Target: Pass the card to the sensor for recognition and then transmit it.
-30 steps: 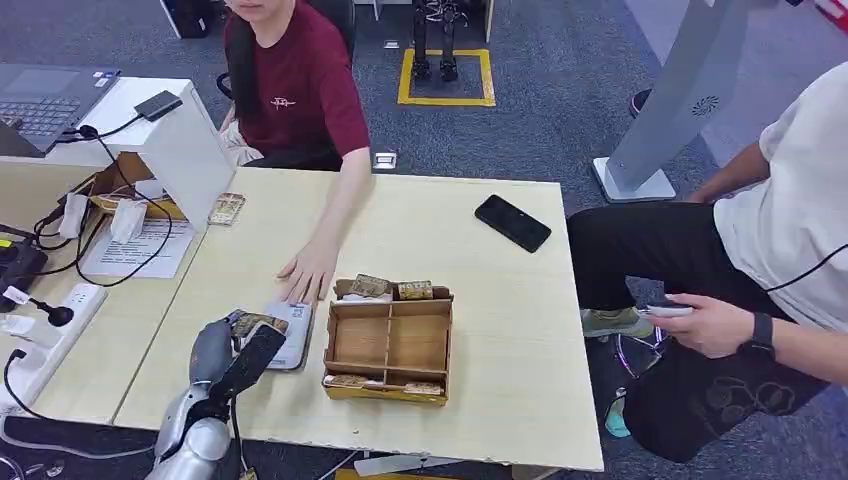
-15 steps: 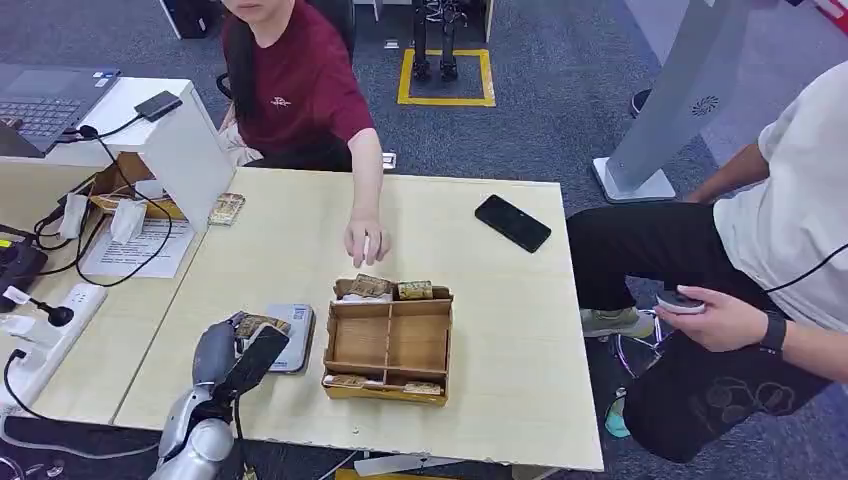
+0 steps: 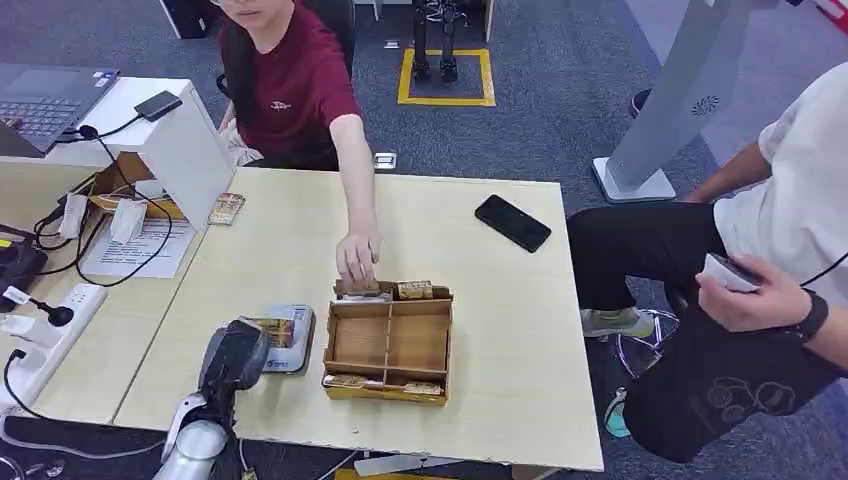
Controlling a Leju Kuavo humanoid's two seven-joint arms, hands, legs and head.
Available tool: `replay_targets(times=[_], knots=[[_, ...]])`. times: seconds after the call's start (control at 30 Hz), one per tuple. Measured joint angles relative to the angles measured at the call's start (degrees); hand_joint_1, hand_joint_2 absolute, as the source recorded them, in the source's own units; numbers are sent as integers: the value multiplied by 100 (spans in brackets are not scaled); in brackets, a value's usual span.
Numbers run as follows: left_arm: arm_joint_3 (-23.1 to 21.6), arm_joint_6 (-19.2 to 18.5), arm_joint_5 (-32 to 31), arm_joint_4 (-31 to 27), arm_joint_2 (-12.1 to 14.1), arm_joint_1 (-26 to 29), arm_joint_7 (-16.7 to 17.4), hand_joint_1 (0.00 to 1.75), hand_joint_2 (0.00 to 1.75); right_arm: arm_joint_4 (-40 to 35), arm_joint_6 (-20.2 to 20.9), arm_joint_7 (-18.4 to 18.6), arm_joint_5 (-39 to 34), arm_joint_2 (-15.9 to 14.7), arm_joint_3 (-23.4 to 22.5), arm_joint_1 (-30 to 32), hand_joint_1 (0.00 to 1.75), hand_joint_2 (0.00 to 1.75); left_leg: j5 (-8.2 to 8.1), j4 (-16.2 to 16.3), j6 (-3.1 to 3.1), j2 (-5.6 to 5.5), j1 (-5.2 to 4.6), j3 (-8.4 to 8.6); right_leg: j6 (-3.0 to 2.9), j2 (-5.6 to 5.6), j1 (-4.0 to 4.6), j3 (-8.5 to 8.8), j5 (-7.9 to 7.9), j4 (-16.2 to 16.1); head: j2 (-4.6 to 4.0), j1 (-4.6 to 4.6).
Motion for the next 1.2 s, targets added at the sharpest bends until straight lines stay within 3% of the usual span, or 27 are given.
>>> replay_targets(times=[0.13, 0.37, 0.5, 0.63, 0.73, 0.87, 1.0, 1.2], knots=[[125, 241, 1123, -424, -20, 12, -656, 175, 175, 0, 0, -39, 39, 0, -20, 1, 0, 175, 2, 0, -2, 0, 2, -6, -1, 0, 2, -7, 3, 0, 2, 0], [485, 1022, 1291, -903, 83, -538, -1162, 175, 175, -4, 35, -64, 201, 0, -20, -21, 0, 175, 9, 0, -7, -4, 5, -9, -2, -2, 5, -7, 6, 2, 2, 0], [555, 1708, 593, -867, 236, -938, -1339, 175, 175, -9, 116, -79, 304, 0, -20, -56, 0, 175, 13, 0, -7, -4, 7, -10, -6, -2, 7, -8, 11, 3, 2, 0], [572, 2598, -950, -545, 461, -1339, -1529, 175, 175, -20, 225, -101, 415, 0, 19, -109, 0, 175, 14, 0, -8, -3, 8, -10, -6, -1, 7, -9, 12, 3, 0, 0], [669, 2686, -1514, -349, 535, -1493, -1571, 175, 175, -35, 260, -101, 448, 0, 55, -141, 0, 175, 14, 0, -8, -3, 8, -10, -6, 0, 7, -9, 12, 3, 2, 0], [732, 2695, -1643, -170, 597, -1574, -1573, 175, 175, -46, 291, -101, 455, 0, 77, -153, 0, 175, 14, 0, -8, -2, 8, -11, -6, 0, 7, -12, 12, 3, 2, 0], [958, 2702, -2215, -61, 579, -1608, -1643, 175, 175, -48, 302, -98, 490, 0, 94, -167, 0, 175, 14, 0, -8, -1, 8, -13, -6, 2, 7, -16, 12, 3, 0, 0], [1184, 2702, -2217, 114, 540, -1663, -1794, 175, 175, -48, 293, -98, 498, 0, 101, -168, 0, 175, 14, 0, -8, 0, 8, -15, -6, 2, 7, -18, 13, 3, 0, 0]])
